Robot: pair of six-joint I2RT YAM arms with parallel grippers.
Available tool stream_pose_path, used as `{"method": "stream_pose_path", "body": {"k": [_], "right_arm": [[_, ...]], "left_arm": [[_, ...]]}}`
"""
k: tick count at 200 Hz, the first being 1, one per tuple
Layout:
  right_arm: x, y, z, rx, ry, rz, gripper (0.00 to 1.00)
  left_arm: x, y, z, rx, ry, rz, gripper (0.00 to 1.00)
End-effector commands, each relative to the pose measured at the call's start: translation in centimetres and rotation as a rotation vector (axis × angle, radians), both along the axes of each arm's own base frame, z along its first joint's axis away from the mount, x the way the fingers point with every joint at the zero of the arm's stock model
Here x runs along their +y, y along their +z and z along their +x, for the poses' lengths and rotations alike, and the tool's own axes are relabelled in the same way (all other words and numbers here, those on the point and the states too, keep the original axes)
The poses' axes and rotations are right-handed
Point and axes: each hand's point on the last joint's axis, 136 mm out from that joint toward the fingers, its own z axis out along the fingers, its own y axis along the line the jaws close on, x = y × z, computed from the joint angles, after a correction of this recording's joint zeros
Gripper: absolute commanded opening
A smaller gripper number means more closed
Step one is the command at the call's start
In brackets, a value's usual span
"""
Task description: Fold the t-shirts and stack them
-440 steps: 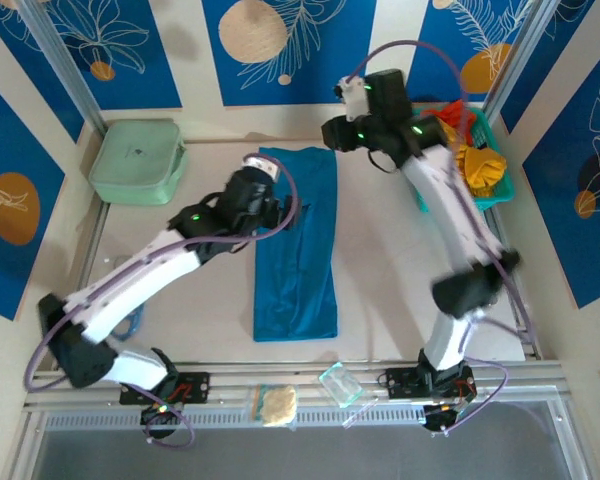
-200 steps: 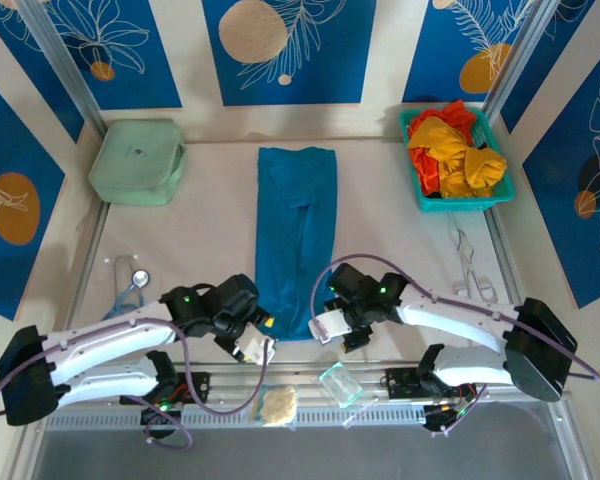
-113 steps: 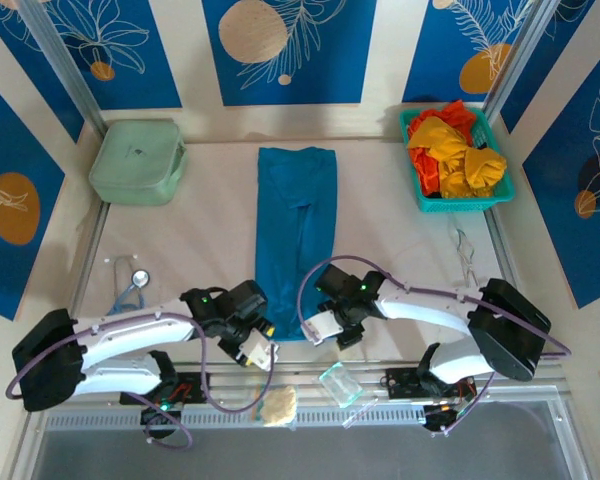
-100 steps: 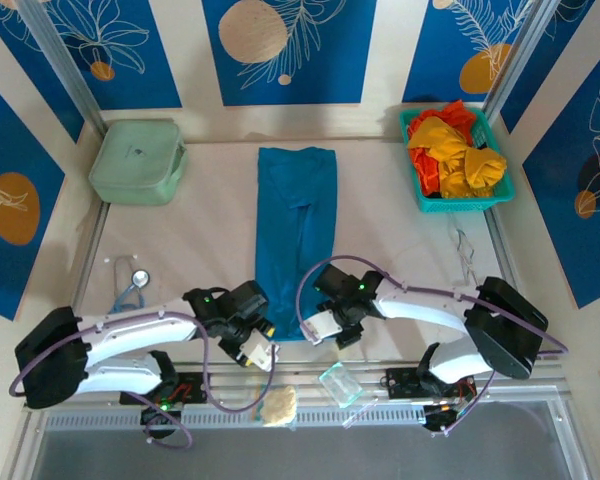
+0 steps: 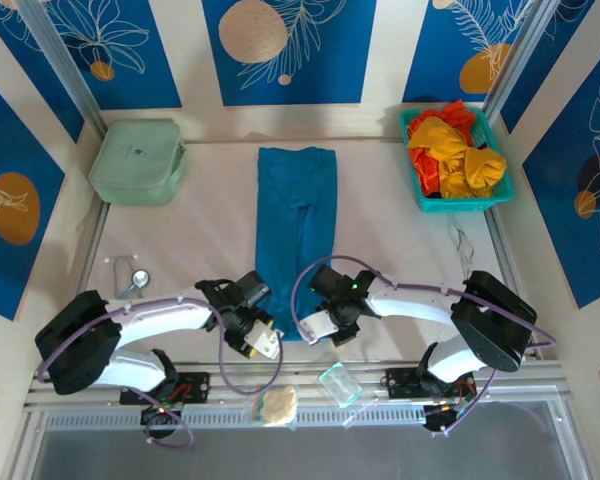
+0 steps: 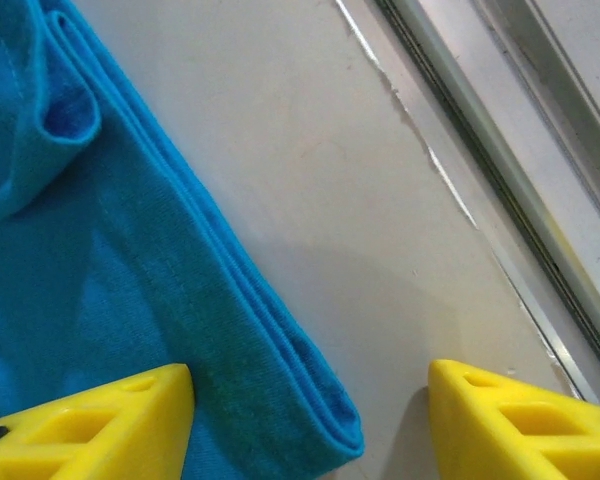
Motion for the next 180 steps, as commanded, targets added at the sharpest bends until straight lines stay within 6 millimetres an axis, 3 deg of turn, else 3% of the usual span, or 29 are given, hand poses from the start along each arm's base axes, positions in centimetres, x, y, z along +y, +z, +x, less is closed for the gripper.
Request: {"method": "stream_pose_path", "body": {"k": [1,40,62,70,80,92,99,134,180], "right_arm": [[0.1,-0.3,-0.5,0.018,-0.005,0.004,0.53],[0.3,-0.1,-0.5,0.02,-0.007,0.008,0.46],[0.3,-0.3,-0.6,0.031,-0.01,-0.004,0.35],[0.2,-0.4,-0.6,0.037,-0.014,-0.014,0.3],[0.0,-0.5,-0.6,0.042,-0.024,-0.028,0.21],[-0.1,-0.5,-0.7,0.051,-0.031,-0.048,0.0],[-0.3,-0.6,-0.6,0.052,-0.04,-0.061,0.0],[-0.4,0.4,-1.1,0.046,-0.047,-0.042,0.0],[-1.3,4.7,-4.0,0.046,-0.067,0.062,0.0]], "left_arm": [[-0.4,0.0,2.7,-0.084,-0.007,0.016,0.6],[-0.9,-1.0,2.9,-0.055,-0.008,0.038,0.49],[-1.3,-1.3,3.4,-0.056,-0.003,0.049,0.44],[-1.3,-1.3,3.5,-0.055,0.002,0.051,0.37],[-1.5,-1.4,3.8,-0.063,0.008,0.05,0.13],[-1.7,-1.3,4.1,-0.076,0.024,0.045,0.05],[-1.7,-1.2,4.2,-0.078,0.026,0.045,0.0],[-1.2,0.5,3.6,-0.075,0.028,0.054,0.0],[-0.4,6.4,0.7,-0.065,0.058,-0.012,0.0]]}}
